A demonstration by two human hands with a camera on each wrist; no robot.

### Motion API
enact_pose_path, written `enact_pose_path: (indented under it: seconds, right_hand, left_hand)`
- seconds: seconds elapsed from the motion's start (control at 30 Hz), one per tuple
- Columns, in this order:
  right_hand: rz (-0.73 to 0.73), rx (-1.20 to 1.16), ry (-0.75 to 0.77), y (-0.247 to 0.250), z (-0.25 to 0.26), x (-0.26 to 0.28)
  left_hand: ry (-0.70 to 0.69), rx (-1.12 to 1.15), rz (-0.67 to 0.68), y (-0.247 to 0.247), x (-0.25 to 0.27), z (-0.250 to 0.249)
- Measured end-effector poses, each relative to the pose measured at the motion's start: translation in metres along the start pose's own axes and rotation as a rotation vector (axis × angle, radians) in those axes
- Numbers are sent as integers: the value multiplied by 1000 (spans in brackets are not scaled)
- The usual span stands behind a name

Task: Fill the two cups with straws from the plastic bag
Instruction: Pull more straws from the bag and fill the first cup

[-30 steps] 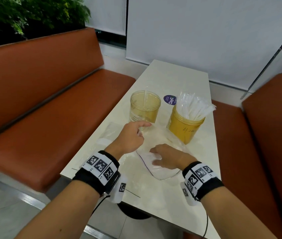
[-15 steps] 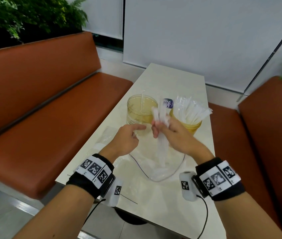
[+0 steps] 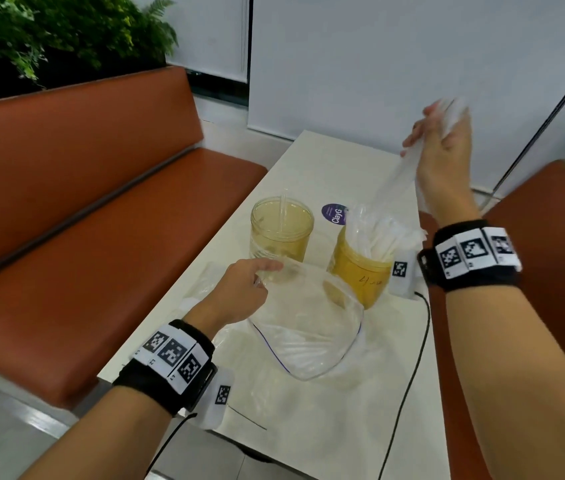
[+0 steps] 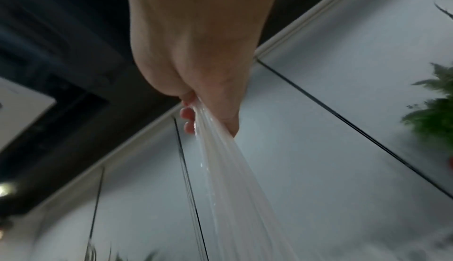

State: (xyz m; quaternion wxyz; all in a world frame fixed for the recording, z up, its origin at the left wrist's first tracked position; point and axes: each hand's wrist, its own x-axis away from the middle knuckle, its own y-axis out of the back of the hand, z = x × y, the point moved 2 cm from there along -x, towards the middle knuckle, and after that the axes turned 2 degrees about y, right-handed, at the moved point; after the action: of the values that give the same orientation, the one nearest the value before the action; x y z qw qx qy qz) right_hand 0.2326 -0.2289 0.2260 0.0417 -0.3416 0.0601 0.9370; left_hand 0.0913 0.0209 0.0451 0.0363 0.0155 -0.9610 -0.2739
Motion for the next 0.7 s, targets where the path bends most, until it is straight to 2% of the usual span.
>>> enact_pose_path:
  seconds: [0.17, 0.3, 0.4, 0.5, 0.6, 0.7]
  right_hand:
    - [-32, 249, -235, -14, -83, 35]
    - [66, 464, -331, -16, -121, 50]
    - [-6, 500, -295, -11, -114, 39]
    - [-52, 428, -119, -5, -89, 31]
    - [64, 530, -51, -3, -86, 35]
    - [135, 625, -114, 1, -105, 50]
  left_hand:
    - [-4, 2, 0, -1, -4, 1]
    - [-7, 10, 5, -1, -5, 0]
    - [-29, 0, 3, -1, -5, -2]
    - [-32, 11, 14, -2, -5, -5]
    - [-27, 20, 23, -5, -5, -8]
    - [-31, 26, 29, -5, -4, -9]
